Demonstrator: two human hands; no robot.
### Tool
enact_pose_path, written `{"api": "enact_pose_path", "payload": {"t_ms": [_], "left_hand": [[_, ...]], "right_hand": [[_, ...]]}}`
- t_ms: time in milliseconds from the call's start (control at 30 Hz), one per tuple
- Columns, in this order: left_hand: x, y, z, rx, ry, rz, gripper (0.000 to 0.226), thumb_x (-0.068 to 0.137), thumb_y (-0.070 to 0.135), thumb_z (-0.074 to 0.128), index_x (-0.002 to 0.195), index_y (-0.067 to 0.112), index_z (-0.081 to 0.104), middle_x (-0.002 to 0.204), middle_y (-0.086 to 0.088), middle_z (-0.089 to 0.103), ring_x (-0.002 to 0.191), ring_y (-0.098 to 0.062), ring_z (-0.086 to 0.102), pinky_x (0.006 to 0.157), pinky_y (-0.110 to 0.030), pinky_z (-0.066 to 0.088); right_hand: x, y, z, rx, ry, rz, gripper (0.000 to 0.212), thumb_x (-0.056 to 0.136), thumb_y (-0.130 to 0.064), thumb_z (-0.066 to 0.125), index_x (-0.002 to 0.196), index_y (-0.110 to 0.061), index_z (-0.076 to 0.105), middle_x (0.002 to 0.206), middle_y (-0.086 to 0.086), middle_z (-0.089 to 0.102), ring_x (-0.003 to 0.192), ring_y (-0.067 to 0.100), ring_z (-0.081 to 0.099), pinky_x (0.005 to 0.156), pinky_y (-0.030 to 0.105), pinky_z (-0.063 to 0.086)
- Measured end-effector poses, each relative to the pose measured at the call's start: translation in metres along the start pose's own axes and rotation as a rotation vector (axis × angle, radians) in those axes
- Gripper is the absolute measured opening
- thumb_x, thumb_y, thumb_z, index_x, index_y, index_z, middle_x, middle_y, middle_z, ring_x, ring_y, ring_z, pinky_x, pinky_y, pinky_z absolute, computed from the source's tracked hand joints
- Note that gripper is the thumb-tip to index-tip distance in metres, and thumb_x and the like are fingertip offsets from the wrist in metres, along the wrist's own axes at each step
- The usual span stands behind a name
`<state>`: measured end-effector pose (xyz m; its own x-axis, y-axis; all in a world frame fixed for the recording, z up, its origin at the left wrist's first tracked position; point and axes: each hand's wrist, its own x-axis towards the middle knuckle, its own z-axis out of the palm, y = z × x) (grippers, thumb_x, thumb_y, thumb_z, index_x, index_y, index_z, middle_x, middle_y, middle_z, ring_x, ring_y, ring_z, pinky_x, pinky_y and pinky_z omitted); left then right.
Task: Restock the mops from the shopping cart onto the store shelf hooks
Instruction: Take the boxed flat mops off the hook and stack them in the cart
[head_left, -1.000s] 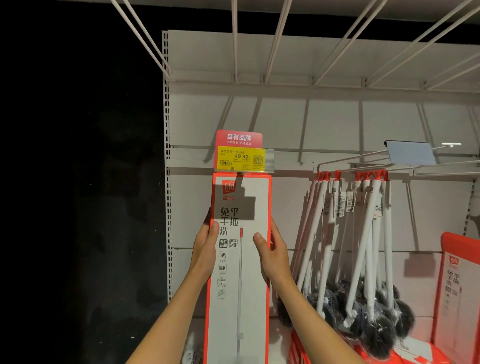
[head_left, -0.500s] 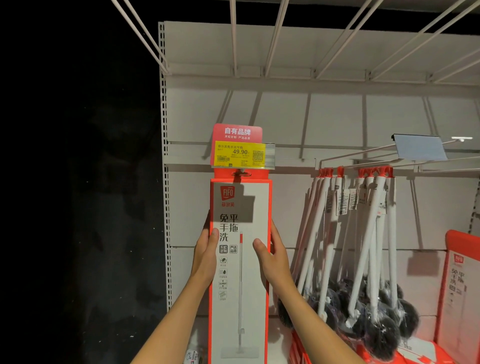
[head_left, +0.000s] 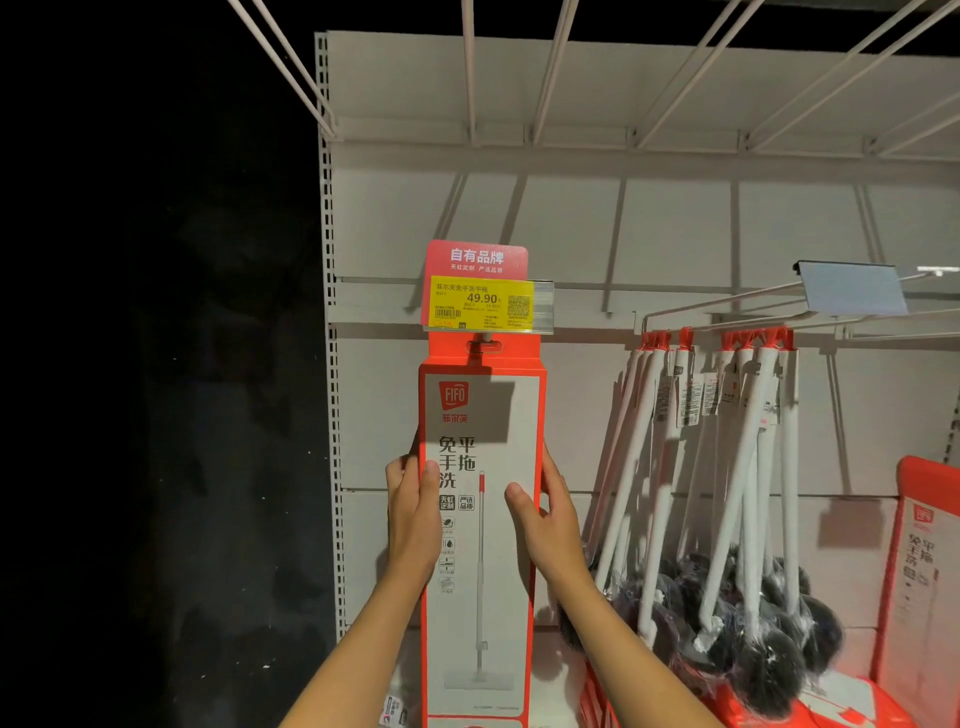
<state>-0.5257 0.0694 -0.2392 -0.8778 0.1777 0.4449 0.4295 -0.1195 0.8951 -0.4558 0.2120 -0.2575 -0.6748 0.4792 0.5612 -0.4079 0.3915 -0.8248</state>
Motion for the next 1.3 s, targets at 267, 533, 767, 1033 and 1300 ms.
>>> {"api": "enact_pose_path", "payload": {"t_ms": [267, 533, 767, 1033, 1300], "left_hand": [[-0.002, -0.002, -0.001, 0.005, -0.075, -0.007, 0.041, 0.097, 0.053, 0.036, 0.121, 0.024, 0.052, 0.100, 0.004, 0.066, 0.080, 0.004, 0.069, 0.063, -0.013, 0.055], [-0.001, 0.001, -0.007, 0.040, -0.120, -0.063, 0.033, 0.105, 0.046, 0.035, 0.120, 0.025, 0.056, 0.097, 0.009, 0.073, 0.081, 0.000, 0.072, 0.062, -0.014, 0.054], [-0.003, -0.001, -0.013, 0.073, -0.240, -0.178, 0.050, 0.100, 0.064, 0.030, 0.120, 0.033, 0.064, 0.104, 0.008, 0.076, 0.093, -0.005, 0.073, 0.078, -0.026, 0.053], [-0.044, 0.020, -0.025, 0.051, -0.204, -0.122, 0.038, 0.106, 0.046, 0.037, 0.136, 0.029, 0.055, 0.117, 0.013, 0.070, 0.100, 0.004, 0.066, 0.076, -0.017, 0.051], [-0.123, 0.049, -0.040, 0.223, -0.260, 0.018, 0.074, 0.089, 0.080, 0.027, 0.153, 0.043, 0.030, 0.157, 0.015, 0.039, 0.145, -0.011, 0.036, 0.118, -0.048, 0.034]], "right_hand": [[0.002, -0.004, 0.003, -0.063, 0.075, -0.018, 0.073, 0.083, -0.058, 0.059, 0.150, -0.036, 0.041, 0.140, -0.017, 0.044, 0.127, -0.012, 0.042, 0.100, 0.006, 0.038], [0.001, -0.003, 0.006, -0.052, 0.073, 0.018, 0.051, 0.099, -0.028, 0.060, 0.147, -0.028, 0.046, 0.142, -0.012, 0.050, 0.129, 0.002, 0.050, 0.106, 0.028, 0.046], [-0.011, -0.015, 0.004, -0.076, 0.030, 0.084, 0.047, 0.100, -0.027, 0.057, 0.146, -0.028, 0.045, 0.137, -0.012, 0.056, 0.123, 0.000, 0.054, 0.097, 0.015, 0.044], [-0.045, -0.041, -0.005, -0.137, 0.111, 0.173, 0.069, 0.099, -0.041, 0.059, 0.157, -0.021, 0.027, 0.160, -0.002, 0.033, 0.147, 0.016, 0.032, 0.119, 0.044, 0.032], [-0.115, -0.108, -0.041, -0.370, 0.181, 0.006, 0.051, 0.099, -0.036, 0.059, 0.147, -0.022, 0.047, 0.154, -0.004, 0.042, 0.143, 0.010, 0.036, 0.110, 0.011, 0.027]]}}
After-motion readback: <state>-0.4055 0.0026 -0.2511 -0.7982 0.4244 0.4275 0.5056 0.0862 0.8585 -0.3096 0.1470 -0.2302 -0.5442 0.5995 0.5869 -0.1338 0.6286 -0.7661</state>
